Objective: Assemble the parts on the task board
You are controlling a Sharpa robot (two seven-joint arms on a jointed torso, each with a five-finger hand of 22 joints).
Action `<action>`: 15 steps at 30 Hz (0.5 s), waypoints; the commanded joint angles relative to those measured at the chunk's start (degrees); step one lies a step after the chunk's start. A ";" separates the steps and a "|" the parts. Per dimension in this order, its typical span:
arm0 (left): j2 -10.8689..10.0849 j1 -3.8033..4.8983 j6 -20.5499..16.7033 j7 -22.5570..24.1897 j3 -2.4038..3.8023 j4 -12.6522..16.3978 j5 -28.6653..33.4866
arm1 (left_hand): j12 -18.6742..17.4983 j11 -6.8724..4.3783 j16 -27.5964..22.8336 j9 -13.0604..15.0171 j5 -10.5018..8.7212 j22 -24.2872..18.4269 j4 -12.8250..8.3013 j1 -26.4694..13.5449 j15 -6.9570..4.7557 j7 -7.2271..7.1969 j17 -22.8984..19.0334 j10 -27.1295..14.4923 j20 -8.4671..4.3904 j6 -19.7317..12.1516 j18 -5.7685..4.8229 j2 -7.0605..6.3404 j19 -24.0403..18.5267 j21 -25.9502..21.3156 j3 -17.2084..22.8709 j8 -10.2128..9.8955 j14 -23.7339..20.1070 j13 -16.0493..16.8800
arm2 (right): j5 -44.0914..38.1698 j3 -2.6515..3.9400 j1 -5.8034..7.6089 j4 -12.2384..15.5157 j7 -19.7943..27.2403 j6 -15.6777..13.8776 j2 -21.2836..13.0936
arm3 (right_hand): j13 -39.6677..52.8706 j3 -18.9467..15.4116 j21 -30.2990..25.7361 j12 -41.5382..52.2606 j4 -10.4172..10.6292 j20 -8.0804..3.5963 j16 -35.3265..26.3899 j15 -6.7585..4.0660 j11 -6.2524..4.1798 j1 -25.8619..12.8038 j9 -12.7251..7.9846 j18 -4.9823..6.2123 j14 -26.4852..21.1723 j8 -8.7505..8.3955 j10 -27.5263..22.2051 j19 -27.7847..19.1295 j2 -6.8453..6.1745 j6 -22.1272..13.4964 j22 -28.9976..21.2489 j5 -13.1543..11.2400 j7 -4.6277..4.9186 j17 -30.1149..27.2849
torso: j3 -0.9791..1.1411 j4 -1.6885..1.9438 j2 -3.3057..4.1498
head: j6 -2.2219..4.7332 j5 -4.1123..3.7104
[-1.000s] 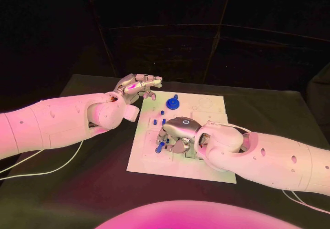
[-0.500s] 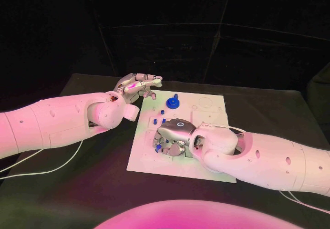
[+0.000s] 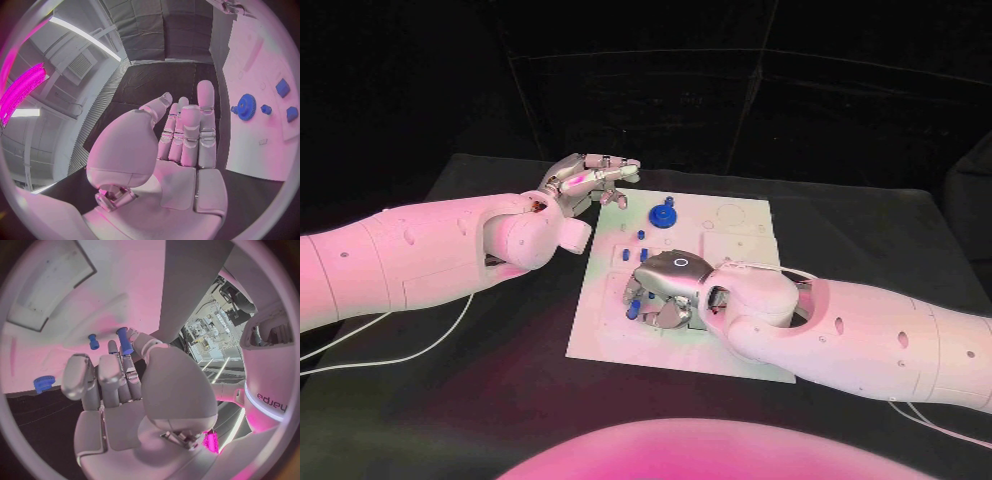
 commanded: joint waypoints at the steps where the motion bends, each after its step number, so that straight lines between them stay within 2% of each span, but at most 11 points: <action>1: -0.04 0.08 0.77 0.11 0.04 0.09 -0.17 | 0.38 0.06 -0.32 0.02 0.15 -0.06 -0.19 0.40 0.05 0.03 -0.07 -0.36 0.36 -0.20 0.32 0.04 -0.20 -0.21 -0.03 0.20 -0.52 -0.06 | -0.75 0.01 0.09 0.15 -0.39 -2.42 -0.10 | 0.14 -2.18 -1.31 -0.71 0.13 0.22 -1.34 0.48 0.25 -0.94 0.05 0.61 -0.42 -0.30 -2.35 -1.33 -0.26 -2.22 -1.99 0.51 0.09 -1.87 | 0.04 -0.03 0.03 | 0.04 -0.06; 4: -0.06 0.08 0.87 -0.02 0.04 0.10 -0.17 | 0.40 0.07 -0.30 0.02 0.14 -0.07 -0.18 0.36 0.06 0.04 -0.06 -0.39 0.37 -0.22 0.32 0.04 -0.20 -0.23 -0.06 0.21 -0.53 -0.06 | -0.65 0.00 0.09 0.36 0.01 -5.00 -0.39 | 0.22 -5.19 -2.48 -0.66 0.18 0.38 -2.79 0.65 0.49 -0.65 0.13 0.93 -0.81 -0.18 -4.75 -2.13 0.32 -3.88 -3.60 0.83 -0.10 -3.77 | 0.04 0.01 0.05 | 0.08 -0.15; 7: -0.13 0.08 1.01 -0.19 0.04 0.13 -0.17 | 0.42 0.08 -0.20 0.02 0.14 -0.08 -0.17 0.34 0.06 0.05 0.14 -0.41 0.38 -0.23 0.32 0.04 -0.20 -0.24 -0.08 0.21 -0.46 -0.06 | -0.33 0.00 0.08 0.78 0.53 -8.36 -1.07 | 0.25 -8.43 -4.13 -0.30 0.50 0.51 -5.14 0.84 0.68 -0.24 0.08 1.38 -1.49 -0.19 -6.37 -3.36 0.83 -6.10 -5.90 0.94 -0.84 -6.78 | 0.04 -0.02 -0.02 | 0.07 -0.14; 10: -0.24 0.08 1.15 -0.32 0.04 0.14 -0.17 | 0.42 0.08 -0.20 0.02 0.14 -0.08 -0.17 0.34 0.06 0.05 0.14 -0.41 0.38 -0.23 0.32 0.04 -0.20 -0.24 -0.08 0.21 -0.46 -0.06 | 0.60 0.00 0.06 1.59 1.45 -11.91 -2.39 | 0.29 -11.18 -5.41 0.46 0.89 0.57 -6.92 0.76 0.78 0.61 0.05 1.66 -1.83 -0.26 -7.00 -4.11 1.45 -8.06 -7.54 0.90 -0.83 -8.87 | 0.03 -0.06 0.00 | 0.27 -0.32; 12: -0.27 0.08 1.21 -0.36 0.04 0.12 -0.17 | 0.42 0.08 -0.20 0.02 0.14 -0.08 -0.17 0.34 0.06 0.05 0.14 -0.41 0.38 -0.23 0.32 0.04 -0.20 -0.24 -0.08 0.21 -0.46 -0.06 | 1.40 0.01 0.07 2.46 1.98 -13.69 -3.71 | 0.32 -12.03 -5.51 0.90 1.02 0.54 -7.15 0.77 0.66 1.03 -0.03 1.65 -1.76 -0.35 -6.93 -4.02 1.73 -9.22 -7.61 1.02 -0.90 -9.07 | 0.02 -0.15 -0.06 | 0.37 -0.43; 15: -0.28 0.08 1.28 -0.39 0.04 0.10 -0.17 | 0.42 0.08 -0.20 0.02 0.14 -0.08 -0.17 0.34 0.06 0.05 0.14 -0.41 0.38 -0.23 0.32 0.04 -0.20 -0.24 -0.08 0.21 -0.46 -0.06 | 2.60 0.05 0.09 3.82 2.29 -15.18 -5.72 | 0.36 -12.47 -5.55 1.38 1.06 0.48 -7.21 0.68 0.54 1.38 0.02 1.65 -1.66 -0.27 -6.53 -3.91 2.05 -9.04 -7.62 1.23 -0.79 -9.09 | 0.00 -0.14 -0.10 | 0.52 -0.71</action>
